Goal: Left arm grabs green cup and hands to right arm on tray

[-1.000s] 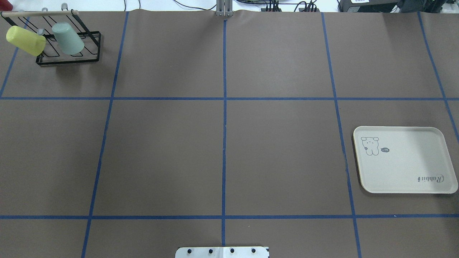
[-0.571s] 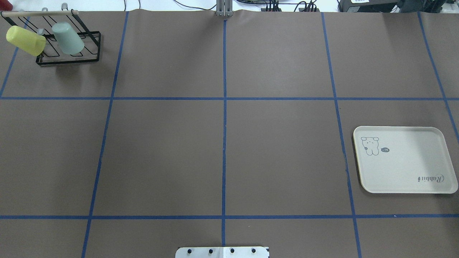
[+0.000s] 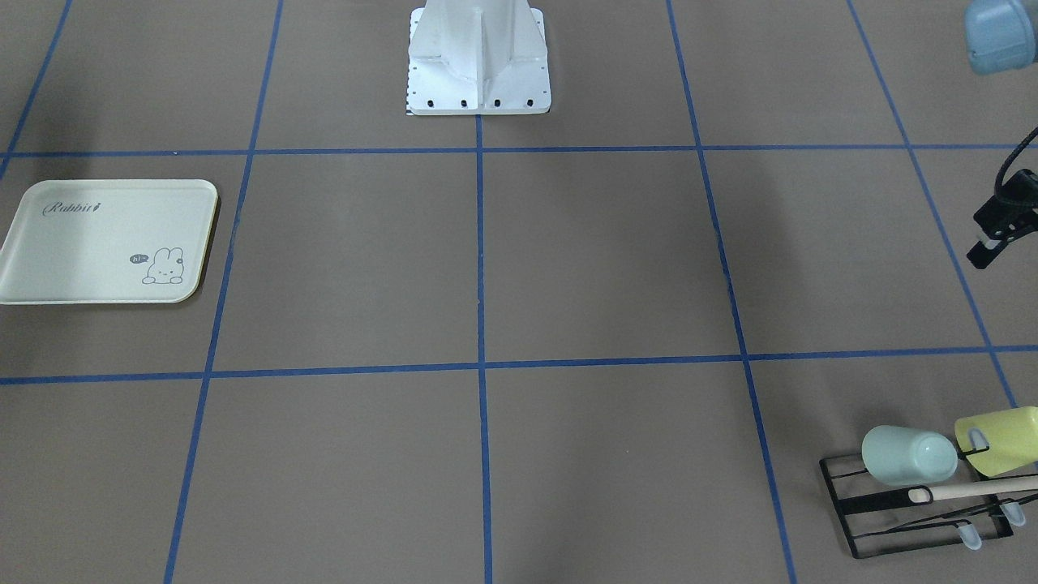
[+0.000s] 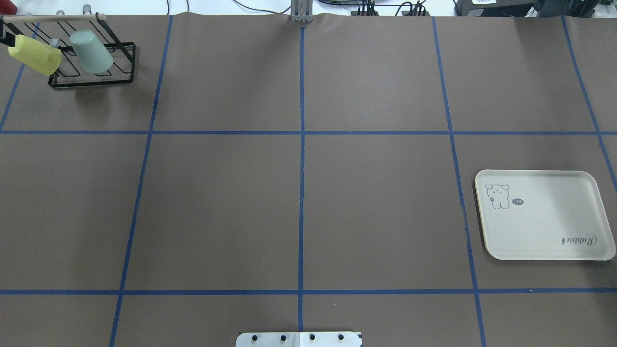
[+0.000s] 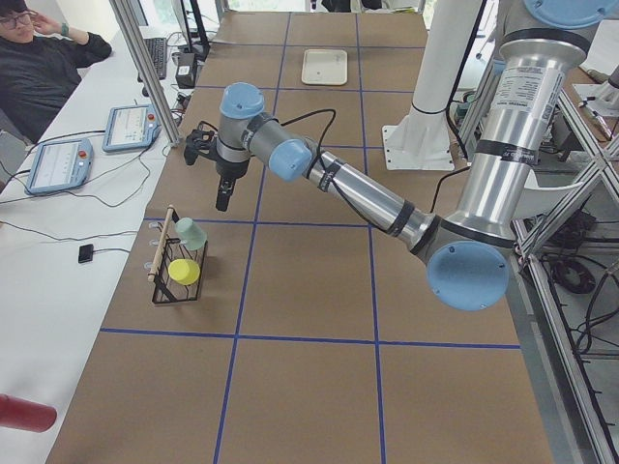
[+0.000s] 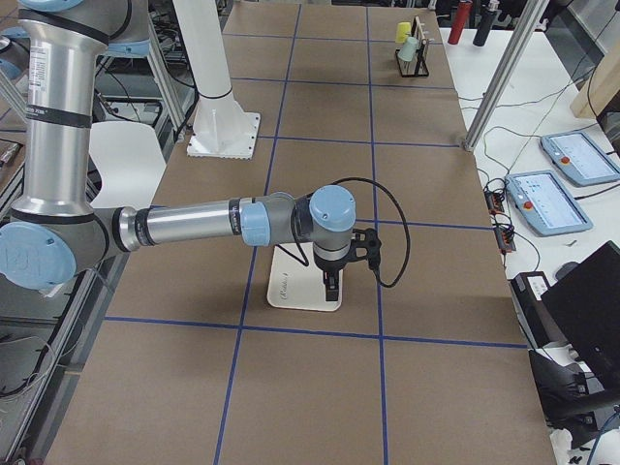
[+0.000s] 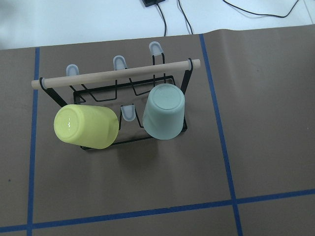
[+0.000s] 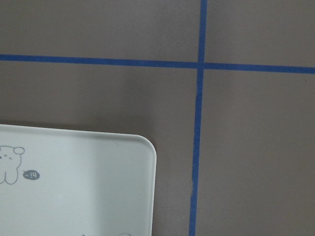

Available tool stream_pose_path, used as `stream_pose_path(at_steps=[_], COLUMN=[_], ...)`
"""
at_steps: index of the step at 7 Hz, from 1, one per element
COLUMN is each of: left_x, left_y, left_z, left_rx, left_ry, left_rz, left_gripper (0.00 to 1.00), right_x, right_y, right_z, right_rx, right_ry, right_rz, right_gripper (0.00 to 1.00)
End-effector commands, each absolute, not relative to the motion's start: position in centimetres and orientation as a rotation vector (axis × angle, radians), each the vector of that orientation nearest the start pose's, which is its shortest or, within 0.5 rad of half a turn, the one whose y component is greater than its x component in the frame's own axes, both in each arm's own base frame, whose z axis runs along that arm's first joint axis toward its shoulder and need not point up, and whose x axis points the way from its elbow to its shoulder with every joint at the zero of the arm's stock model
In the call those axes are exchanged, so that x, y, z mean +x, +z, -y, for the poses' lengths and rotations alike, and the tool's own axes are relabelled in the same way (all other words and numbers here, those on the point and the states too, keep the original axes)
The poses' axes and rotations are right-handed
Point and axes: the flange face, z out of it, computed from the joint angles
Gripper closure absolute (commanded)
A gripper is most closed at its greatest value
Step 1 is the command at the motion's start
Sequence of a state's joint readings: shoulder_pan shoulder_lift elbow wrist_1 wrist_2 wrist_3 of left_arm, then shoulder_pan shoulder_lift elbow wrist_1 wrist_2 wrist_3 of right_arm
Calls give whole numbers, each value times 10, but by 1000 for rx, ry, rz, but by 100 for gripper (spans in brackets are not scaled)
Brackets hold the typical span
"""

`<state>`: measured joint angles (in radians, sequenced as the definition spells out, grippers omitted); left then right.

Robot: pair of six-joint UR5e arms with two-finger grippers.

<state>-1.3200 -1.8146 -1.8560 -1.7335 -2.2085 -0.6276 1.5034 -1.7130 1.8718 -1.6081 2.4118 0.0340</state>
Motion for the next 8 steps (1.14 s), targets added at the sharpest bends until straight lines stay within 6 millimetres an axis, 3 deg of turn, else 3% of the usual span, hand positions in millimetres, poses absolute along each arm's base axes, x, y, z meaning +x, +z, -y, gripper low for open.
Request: stream_pose_path(at_steps=[1,3,5,6,7,8], left_x=[116,115,121,147,175,195], left_y=[378,386,400,410,414,413], left_z=[576,585,598,602,605,606], left_rx=[401,444,519,564,586,602], left_ry=[-257,-362,-457,-487,-505,-523], left_rz=[-777,-722,-754,-722,-685,-668], left_gripper=[0,0,0,0,0,0], right_x=[18,1,-24,-34,-56,-66], right_y=[552,525,498,480,465,458], right_z=[469,569,614,632,646,659], right_rx=[123,129,131,146,143,154], right_ry=[-122,-82,-92,-89,-64,-39], right_rz=[835,836,841,816,785,786], right_gripper=[1,1,1,1,1,1])
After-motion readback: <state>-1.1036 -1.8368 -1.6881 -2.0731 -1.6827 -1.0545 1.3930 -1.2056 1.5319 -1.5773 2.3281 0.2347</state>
